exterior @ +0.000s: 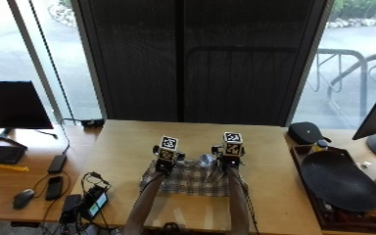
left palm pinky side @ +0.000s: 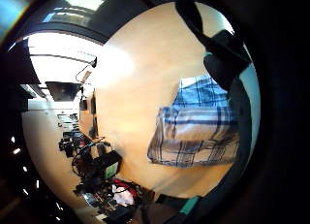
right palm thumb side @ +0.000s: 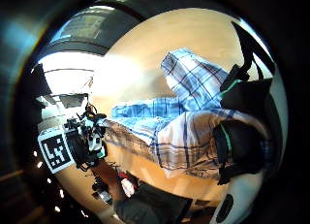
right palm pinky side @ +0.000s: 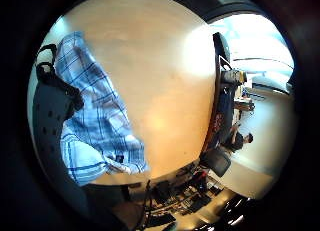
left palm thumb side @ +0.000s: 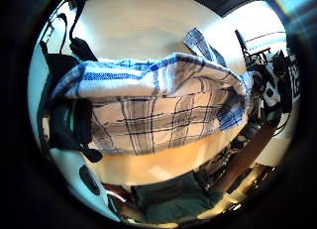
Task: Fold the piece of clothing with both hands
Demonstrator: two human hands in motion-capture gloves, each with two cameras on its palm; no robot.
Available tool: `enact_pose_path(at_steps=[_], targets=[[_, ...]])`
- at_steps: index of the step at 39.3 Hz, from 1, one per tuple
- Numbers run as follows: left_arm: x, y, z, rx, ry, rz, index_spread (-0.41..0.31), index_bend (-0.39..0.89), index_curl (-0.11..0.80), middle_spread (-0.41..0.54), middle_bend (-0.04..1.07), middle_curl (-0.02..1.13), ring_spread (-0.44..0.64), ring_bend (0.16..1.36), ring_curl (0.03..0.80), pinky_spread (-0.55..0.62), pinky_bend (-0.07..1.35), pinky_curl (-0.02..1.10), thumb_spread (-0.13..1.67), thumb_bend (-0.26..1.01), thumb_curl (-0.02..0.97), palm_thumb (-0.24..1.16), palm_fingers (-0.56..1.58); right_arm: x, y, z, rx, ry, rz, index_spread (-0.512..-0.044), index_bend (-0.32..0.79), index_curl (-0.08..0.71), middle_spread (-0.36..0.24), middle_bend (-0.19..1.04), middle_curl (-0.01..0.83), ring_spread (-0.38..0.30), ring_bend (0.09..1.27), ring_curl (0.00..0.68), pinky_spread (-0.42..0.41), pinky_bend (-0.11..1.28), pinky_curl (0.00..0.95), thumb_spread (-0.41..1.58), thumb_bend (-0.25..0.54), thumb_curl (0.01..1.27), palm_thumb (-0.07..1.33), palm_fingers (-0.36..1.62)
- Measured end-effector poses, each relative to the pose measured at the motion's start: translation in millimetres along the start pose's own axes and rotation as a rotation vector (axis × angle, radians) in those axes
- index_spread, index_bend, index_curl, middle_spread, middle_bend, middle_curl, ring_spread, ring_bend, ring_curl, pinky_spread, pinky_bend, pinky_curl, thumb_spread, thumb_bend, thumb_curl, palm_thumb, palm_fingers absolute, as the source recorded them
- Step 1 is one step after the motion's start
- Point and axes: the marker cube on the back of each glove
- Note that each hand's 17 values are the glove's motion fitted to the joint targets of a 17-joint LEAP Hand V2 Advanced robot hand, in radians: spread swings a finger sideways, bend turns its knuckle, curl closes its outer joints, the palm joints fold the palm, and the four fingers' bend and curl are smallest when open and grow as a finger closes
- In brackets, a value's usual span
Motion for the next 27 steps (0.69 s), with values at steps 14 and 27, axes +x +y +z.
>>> enact_pose_path(at_steps=[14,27], targets=[[-17.4,46.7,11.2,-0.012,0.036,-0.109,-0.236,0.08,0.458,-0.288,0.48,0.54,-0.28,0.60,0.445,0.06,0.21,0.24,1.21,-0.02,0.358,0.76,0.74,63.6,47.0,-11.5,0.254,0.647,0.565,-0.325,0.20,0.387,-0.248,0.41,0.470,-0.254,0.57,0.426,-0.182,0.43,0.358,1.07,-0.025,0.40,0.97,1.05],[-20.2,84.4,21.5,0.043,0.003,-0.078,-0.206,0.16,0.404,-0.238,0.34,0.46,-0.18,0.53,0.383,0.13,0.21,0.26,1.19,-0.04,0.350,0.67,0.78,67.2,146.2,5.2,0.106,0.430,0.531,-0.326,0.12,0.373,-0.228,0.20,0.422,-0.239,0.40,0.384,-0.113,0.43,0.359,1.03,-0.023,0.44,0.95,0.94]])
